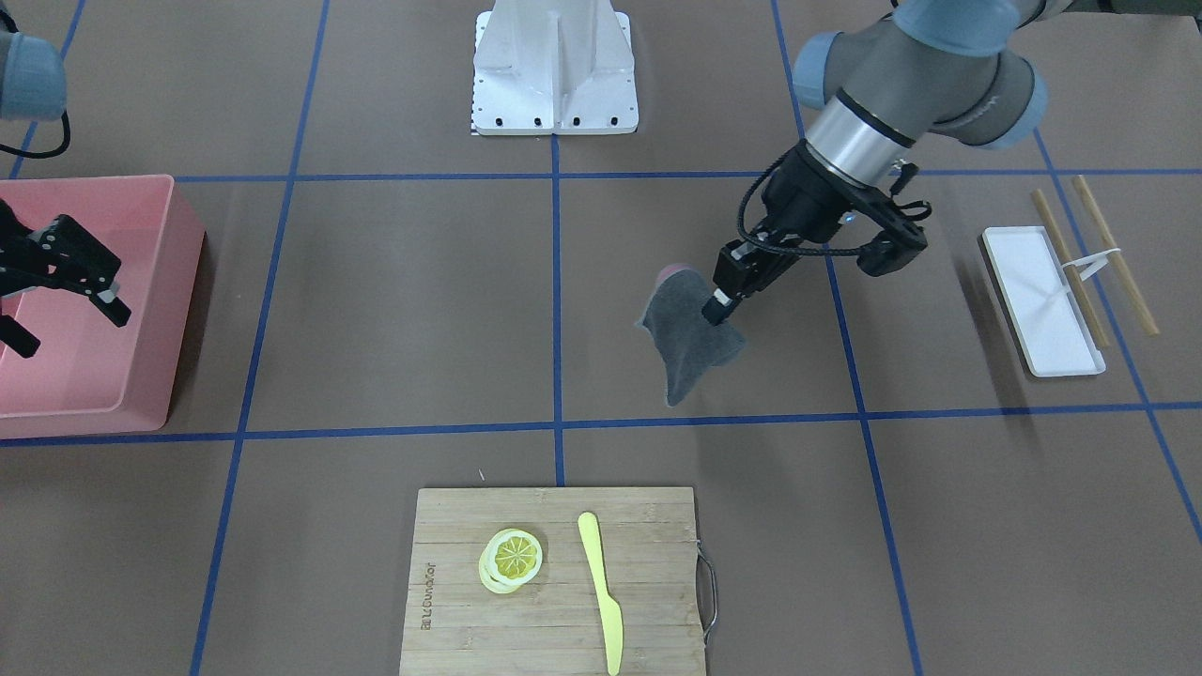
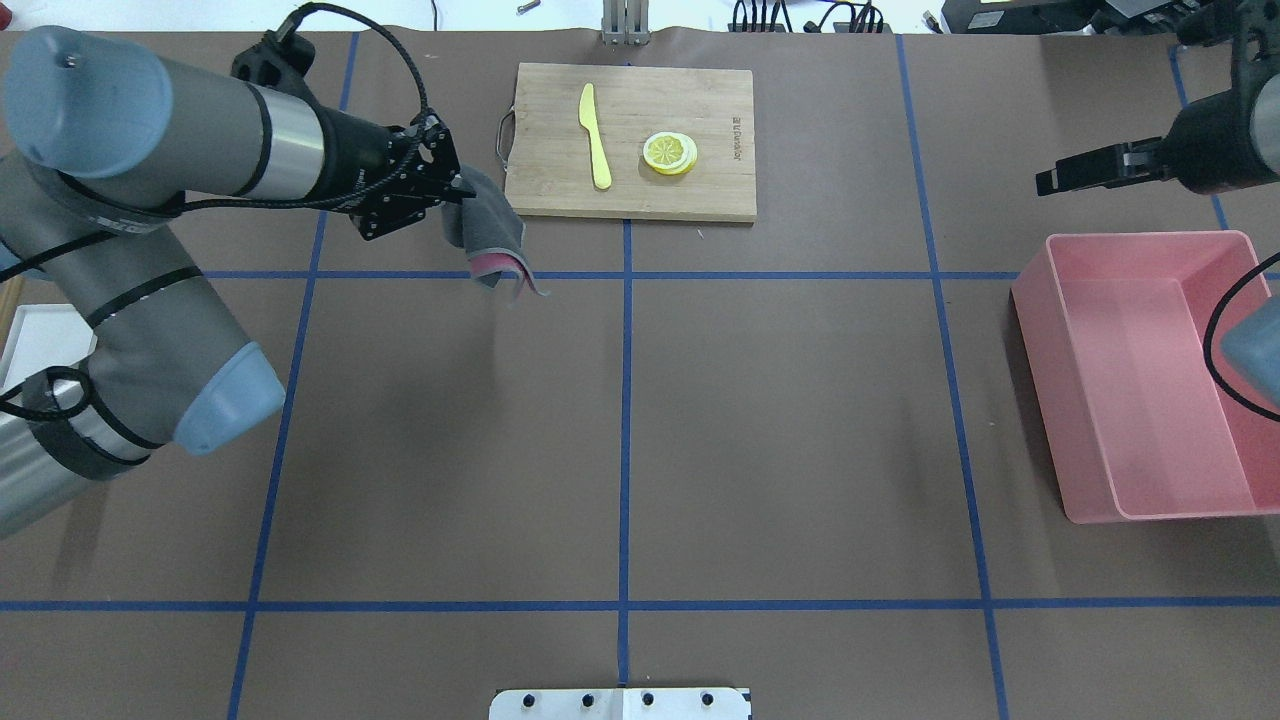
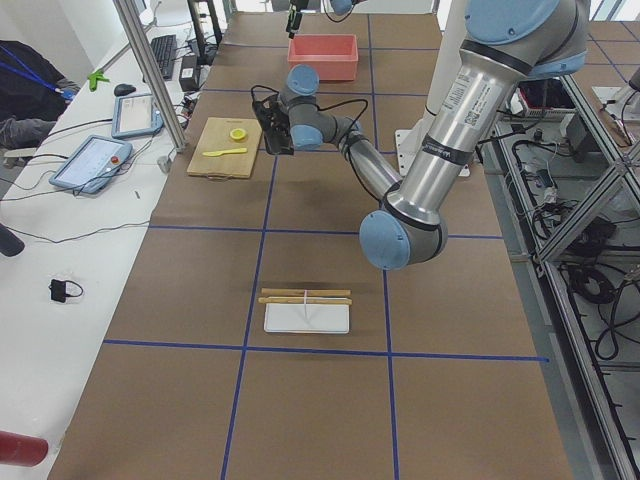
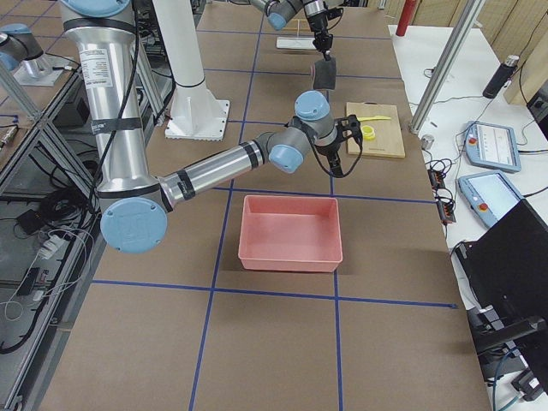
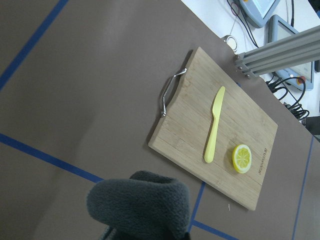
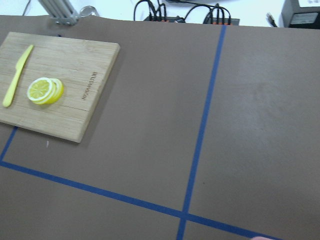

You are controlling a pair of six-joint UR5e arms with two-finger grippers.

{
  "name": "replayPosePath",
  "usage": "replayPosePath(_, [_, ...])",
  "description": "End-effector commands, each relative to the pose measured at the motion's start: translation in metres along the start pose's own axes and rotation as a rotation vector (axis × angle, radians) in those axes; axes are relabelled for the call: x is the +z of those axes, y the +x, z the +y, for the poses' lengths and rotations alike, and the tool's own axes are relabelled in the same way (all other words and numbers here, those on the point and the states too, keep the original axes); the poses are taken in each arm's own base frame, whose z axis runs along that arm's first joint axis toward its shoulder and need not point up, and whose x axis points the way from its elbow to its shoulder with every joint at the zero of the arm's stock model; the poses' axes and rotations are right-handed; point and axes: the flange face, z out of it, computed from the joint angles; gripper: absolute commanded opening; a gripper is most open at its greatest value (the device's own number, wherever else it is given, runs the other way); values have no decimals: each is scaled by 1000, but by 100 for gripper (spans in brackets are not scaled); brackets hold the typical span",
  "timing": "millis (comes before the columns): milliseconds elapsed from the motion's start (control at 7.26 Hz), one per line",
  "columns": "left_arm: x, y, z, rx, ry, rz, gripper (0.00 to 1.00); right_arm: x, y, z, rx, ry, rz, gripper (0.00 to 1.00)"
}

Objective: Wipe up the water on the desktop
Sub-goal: 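Drag the grey towel with the left gripper across the table toward the cutting board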

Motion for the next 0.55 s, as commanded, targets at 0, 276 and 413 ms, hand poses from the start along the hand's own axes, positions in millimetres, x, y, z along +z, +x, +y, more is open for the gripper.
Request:
replayPosePath(0, [15, 42, 41, -159, 4, 49, 0, 21, -52, 17, -133, 116, -81, 100])
replayPosePath(276, [25, 67, 52, -239, -6, 63, 0, 48, -101, 43, -186, 185, -79, 100])
replayPosePath(413, [31, 81, 59, -277, -15, 68, 0, 58, -133, 55, -210, 232, -74, 100])
